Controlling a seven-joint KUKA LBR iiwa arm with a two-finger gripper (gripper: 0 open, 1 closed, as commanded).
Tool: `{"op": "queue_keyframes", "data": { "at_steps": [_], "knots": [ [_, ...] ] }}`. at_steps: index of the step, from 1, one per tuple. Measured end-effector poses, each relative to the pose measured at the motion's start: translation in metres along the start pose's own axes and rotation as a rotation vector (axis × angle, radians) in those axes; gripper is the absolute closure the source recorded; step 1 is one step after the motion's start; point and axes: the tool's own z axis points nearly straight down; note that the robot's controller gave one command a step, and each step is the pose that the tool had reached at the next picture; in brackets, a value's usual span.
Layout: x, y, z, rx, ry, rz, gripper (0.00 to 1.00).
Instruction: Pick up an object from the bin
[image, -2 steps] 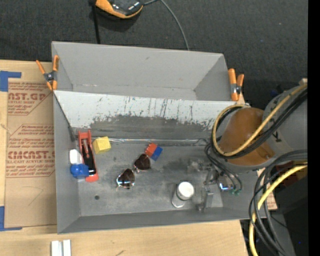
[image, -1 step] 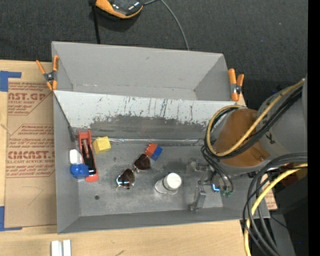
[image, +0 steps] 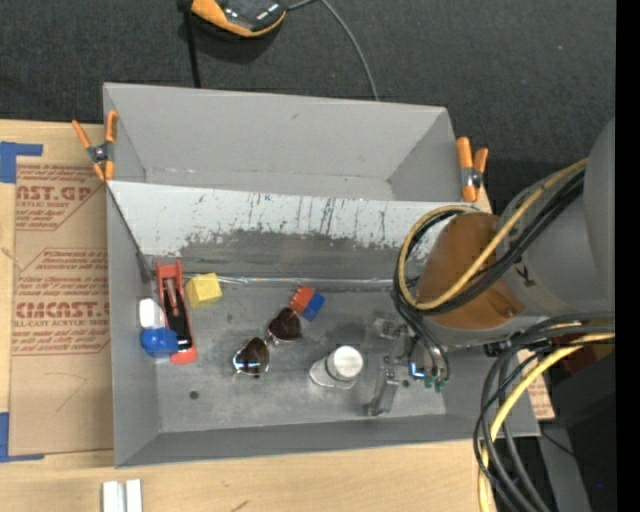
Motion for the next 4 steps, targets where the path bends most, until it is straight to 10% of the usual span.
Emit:
{"op": "queue_keyframes", "data": {
  "at_steps": [1,2,3,4],
  "knots": [
    [-0.002,0.028,0.000,0.000,-0.001,-0.039,0.00],
    [0.004,0.064,0.000,0.000,0.000,-0.089,1.00],
    [0.004,0.064,0.000,0.000,0.000,-0.089,1.00],
    [0.000,0.071,-0.069,0.000,-0.001,-0.113,1.00]
  ]
}}
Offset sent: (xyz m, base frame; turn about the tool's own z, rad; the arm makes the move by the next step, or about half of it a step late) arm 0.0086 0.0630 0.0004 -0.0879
